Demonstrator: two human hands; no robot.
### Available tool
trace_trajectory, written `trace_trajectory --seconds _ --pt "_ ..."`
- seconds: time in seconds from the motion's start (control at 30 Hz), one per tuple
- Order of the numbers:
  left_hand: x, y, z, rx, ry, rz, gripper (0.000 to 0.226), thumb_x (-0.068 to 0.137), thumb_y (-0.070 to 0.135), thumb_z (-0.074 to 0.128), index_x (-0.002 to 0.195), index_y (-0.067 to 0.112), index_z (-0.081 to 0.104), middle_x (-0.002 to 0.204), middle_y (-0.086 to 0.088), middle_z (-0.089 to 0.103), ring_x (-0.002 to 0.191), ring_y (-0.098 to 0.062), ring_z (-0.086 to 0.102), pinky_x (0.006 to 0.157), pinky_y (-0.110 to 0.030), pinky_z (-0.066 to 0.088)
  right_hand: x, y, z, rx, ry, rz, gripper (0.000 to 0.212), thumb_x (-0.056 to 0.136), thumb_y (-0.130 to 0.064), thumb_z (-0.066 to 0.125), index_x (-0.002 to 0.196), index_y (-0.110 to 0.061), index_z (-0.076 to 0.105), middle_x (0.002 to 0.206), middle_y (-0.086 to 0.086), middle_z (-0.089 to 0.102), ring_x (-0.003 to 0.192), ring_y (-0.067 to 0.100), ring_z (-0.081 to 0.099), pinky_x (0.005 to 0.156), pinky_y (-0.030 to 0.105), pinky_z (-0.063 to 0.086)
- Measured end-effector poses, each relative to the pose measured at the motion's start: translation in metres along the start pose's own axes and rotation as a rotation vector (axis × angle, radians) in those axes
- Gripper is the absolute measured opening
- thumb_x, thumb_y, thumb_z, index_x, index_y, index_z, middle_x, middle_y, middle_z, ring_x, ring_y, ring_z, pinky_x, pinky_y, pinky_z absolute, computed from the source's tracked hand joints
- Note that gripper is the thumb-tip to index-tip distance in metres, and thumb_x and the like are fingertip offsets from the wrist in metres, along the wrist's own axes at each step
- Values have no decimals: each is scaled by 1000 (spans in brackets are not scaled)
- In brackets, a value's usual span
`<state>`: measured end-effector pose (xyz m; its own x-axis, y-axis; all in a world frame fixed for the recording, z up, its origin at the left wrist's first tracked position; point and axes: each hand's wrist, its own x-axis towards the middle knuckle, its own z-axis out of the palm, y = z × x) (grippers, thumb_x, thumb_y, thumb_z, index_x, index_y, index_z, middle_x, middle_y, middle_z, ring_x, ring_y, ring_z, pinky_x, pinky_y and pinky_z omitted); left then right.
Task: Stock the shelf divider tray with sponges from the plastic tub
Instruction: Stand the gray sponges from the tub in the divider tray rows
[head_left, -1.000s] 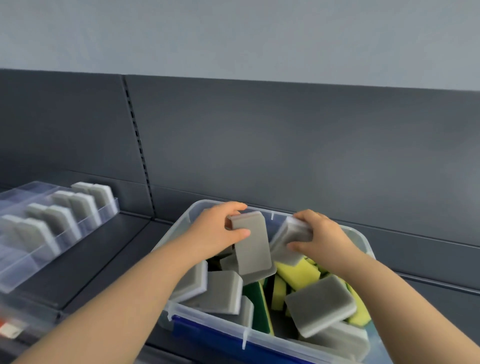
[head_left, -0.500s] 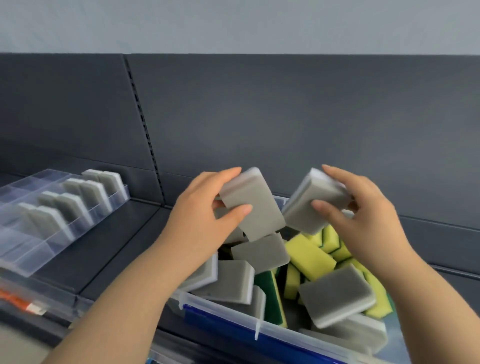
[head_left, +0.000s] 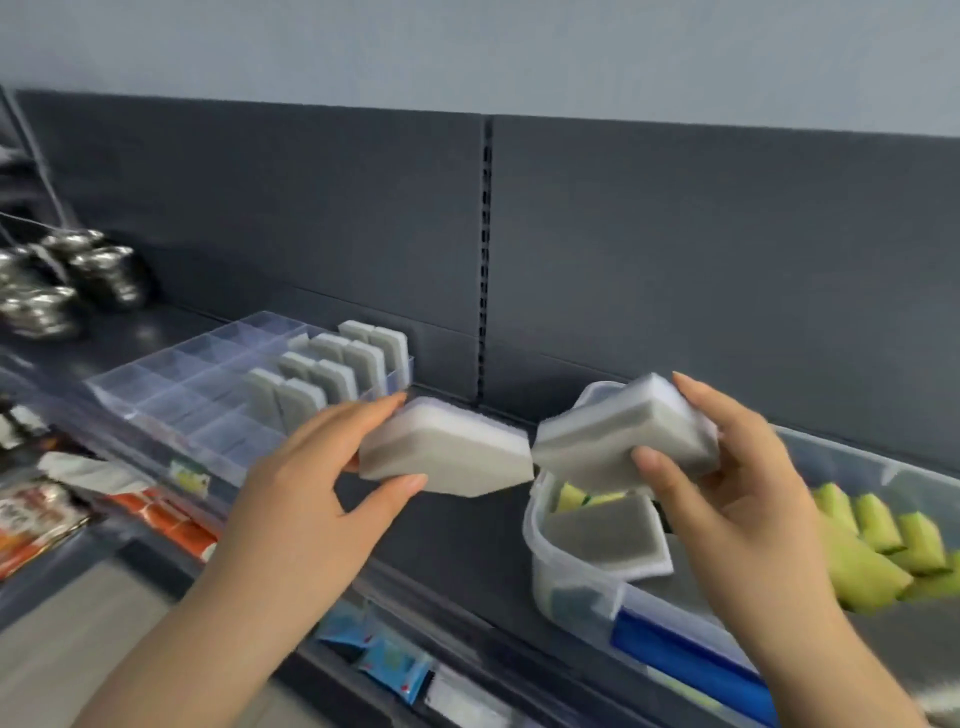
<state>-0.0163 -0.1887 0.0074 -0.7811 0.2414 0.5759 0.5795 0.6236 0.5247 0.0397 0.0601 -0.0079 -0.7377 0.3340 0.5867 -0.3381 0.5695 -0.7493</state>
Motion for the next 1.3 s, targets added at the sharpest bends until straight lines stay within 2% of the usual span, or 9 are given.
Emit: trace_trajectory --seconds 0.2,0.27,0.37,0.5,0.6,0.77,0.9,1.03,1.3 --pt "-38 -99 -76 116 35 -96 55 66 20 79 118 23 62 108 34 43 91 16 43 70 -4 38 -30 -42 110 85 -95 61 42 71 -43 61 109 -57 49 106 -22 58 93 4 58 75 9 43" --pt "-50 -128 -99 154 55 -139 55 65 20 81 117 21 63 105 35 44 89 16 44 65 -6 38 -41 -52 143 80 -112 56 43 75 -34 64 110 -53 49 109 -27 55 100 -1 55 76 4 41" --pt "-70 -168 -125 175 70 -211 56 65 19 81 118 21 63 105 28 50 86 -3 54 70 -12 38 -58 -63 185 63 -145 58 48 79 -21 67 109 -53 47 111 -25 54 103 0 53 80 7 41" --pt "-84 -203 -150 175 64 -281 59 65 14 81 121 17 62 109 14 55 91 -14 56 78 -29 41 -73 -77 228 23 -181 70 51 81 -18 65 112 -52 44 112 -23 52 102 -4 50 79 4 38" --pt "-85 -218 -158 167 88 -305 58 63 9 82 118 13 63 104 10 56 86 -19 57 73 -30 41 -75 -82 246 -4 -202 70 54 82 -16 64 115 -52 41 113 -22 50 103 -6 48 77 2 38" --pt "-76 -246 -157 133 80 -326 60 65 12 81 122 18 61 106 14 54 89 -10 53 72 -21 37 -59 -76 276 -57 -212 74 49 83 -19 62 119 -45 43 116 -26 46 109 -6 46 83 15 41" --pt "-52 -267 -145 101 56 -354 59 67 17 80 122 24 60 105 20 54 91 -5 52 69 -9 34 -32 -61 299 -98 -199 81 48 83 -17 63 122 -38 44 115 -26 45 106 -9 45 79 2 37" --pt "-1 -290 -132 107 -13 -284 57 68 14 79 121 19 60 102 34 44 90 7 45 68 0 37 3 -45 328 -64 -201 106 51 82 -21 64 116 -51 41 111 -29 49 102 -9 48 79 2 38" --pt "98 -334 -117 147 -120 -135 56 67 20 78 120 24 61 106 30 47 89 9 46 77 -22 39 50 -20 370 -115 -199 20 50 80 -15 68 118 -40 46 116 -22 50 107 -6 49 90 9 38"
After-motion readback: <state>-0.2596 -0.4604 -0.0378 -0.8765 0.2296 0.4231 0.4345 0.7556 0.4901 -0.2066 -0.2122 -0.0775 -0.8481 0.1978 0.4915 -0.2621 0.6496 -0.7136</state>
